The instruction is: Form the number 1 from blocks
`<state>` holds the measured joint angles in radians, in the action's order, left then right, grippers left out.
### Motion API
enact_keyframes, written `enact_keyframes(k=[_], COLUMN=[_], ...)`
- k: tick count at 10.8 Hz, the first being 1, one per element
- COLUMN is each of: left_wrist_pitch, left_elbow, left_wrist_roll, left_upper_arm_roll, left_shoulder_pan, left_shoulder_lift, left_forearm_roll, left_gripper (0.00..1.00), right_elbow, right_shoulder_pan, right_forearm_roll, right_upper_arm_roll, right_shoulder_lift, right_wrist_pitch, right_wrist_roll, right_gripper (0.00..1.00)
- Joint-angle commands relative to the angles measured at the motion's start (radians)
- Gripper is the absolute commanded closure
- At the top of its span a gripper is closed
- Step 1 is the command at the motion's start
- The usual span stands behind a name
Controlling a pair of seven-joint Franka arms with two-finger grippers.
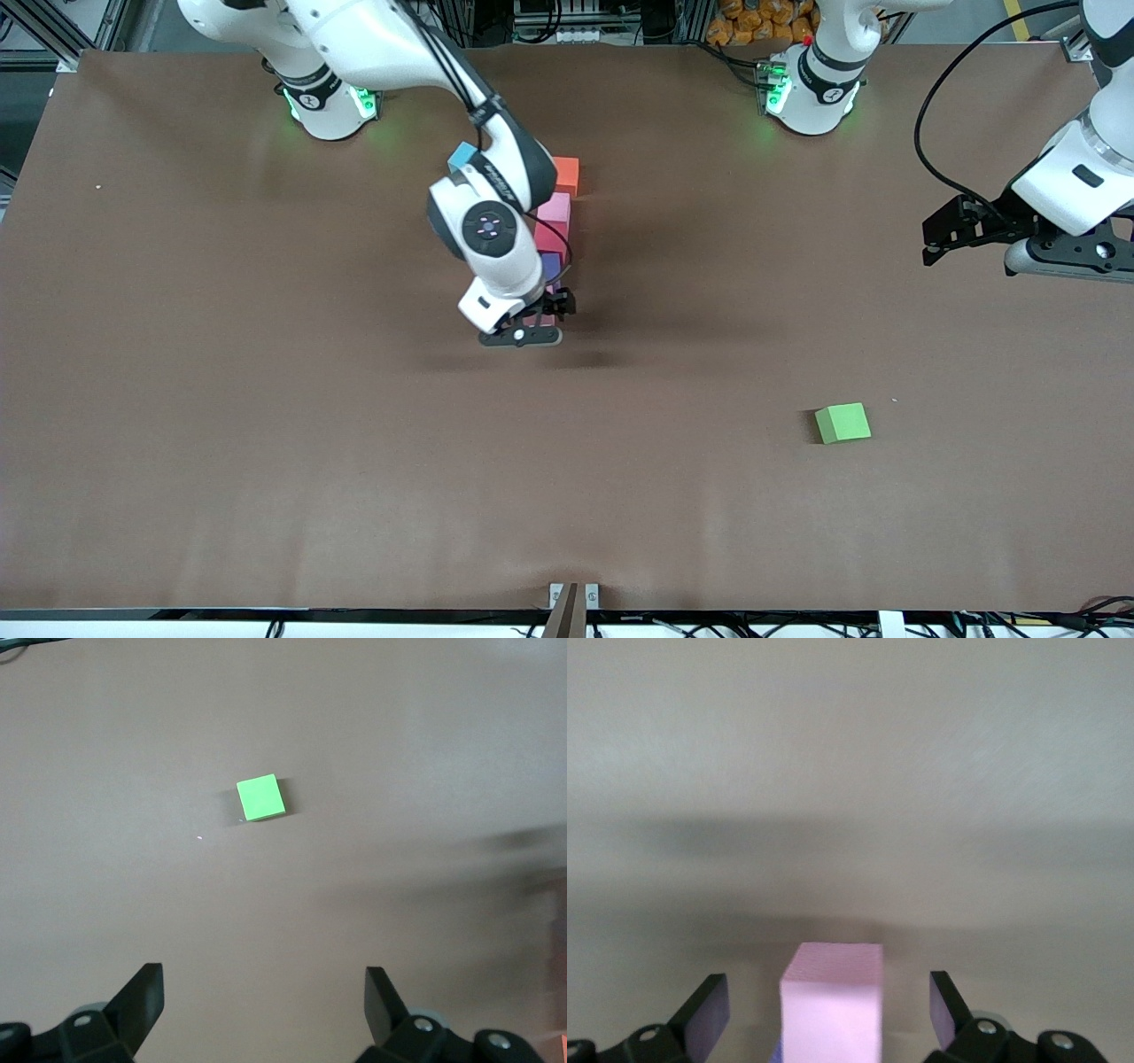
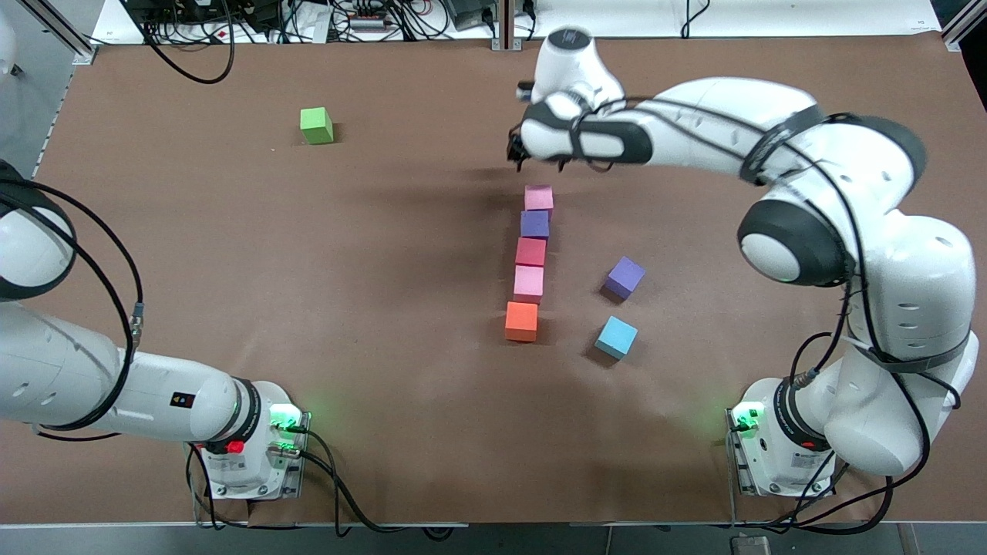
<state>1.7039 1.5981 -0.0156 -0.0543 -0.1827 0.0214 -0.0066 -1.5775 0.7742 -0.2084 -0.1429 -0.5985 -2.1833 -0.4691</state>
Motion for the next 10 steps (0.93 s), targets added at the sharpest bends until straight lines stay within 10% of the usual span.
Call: enact_keyframes(k=[1, 10], left_wrist_pitch=[-0.016, -0.145], left_elbow=[-0.023, -0.059], left_wrist_roll=[0.034, 0.181], left_upper_arm_roll=[-0.012, -0.015], left_shoulder_pan=[-0.007, -0.073], left_shoulder_lift=[0.002, -0.011], left_forearm_roll=[-0.018, 0.046], left_gripper=[0.0, 0.0], right_elbow=[0.086, 0.157], right_shoulder_pan=[-0.102, -0.409], right_forearm_roll=[0.012, 0.127], right_upper_arm_roll=[0.011, -0.052], right_shoulder_lift=[0.043, 0.339], right_wrist_pitch=[0.159, 0.494], right_wrist_roll=[0.16, 0.322], right_gripper=[0.0, 0.0])
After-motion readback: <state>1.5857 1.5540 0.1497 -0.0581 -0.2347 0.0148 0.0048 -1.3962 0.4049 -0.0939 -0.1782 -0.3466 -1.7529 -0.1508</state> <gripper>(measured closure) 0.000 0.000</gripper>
